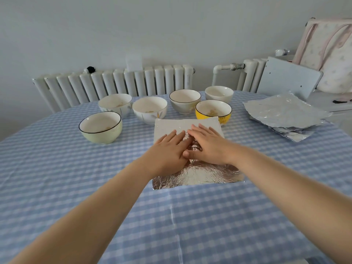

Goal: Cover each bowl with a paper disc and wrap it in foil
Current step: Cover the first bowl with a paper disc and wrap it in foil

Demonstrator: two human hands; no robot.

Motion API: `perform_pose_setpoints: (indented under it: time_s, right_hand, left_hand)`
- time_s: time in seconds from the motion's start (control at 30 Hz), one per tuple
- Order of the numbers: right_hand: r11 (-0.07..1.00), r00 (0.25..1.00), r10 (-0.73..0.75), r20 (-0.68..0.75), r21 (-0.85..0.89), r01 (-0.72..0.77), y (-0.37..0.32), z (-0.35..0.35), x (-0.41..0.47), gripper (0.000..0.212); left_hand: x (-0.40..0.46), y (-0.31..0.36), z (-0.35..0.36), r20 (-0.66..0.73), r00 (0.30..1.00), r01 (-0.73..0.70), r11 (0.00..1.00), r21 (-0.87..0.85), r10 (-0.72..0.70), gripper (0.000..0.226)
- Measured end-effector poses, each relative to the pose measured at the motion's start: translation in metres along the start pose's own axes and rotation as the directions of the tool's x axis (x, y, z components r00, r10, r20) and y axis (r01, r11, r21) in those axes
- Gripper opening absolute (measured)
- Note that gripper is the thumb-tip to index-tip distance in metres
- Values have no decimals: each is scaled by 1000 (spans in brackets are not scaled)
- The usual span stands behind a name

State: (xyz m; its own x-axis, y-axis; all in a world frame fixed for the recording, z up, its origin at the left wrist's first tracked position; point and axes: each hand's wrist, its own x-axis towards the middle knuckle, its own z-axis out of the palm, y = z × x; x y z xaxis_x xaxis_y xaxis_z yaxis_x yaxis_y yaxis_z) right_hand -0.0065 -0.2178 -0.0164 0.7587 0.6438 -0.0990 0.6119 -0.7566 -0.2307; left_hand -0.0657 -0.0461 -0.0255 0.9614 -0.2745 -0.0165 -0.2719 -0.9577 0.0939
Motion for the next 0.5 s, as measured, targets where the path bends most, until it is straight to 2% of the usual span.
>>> perform_pose_setpoints:
  time_s: [0.27,0.5]
  right_hand:
    - [994,995,-98,-5,-38,98,6,4,-3,138]
    - [995,995,-100,28,-19,101,-1,-3,-9,127]
  left_hand:
    - [-2,0,-2,36,999,2,1000,16,-3,62]
    - [-7,-1,-4,54,998,16,999,42,-18,71]
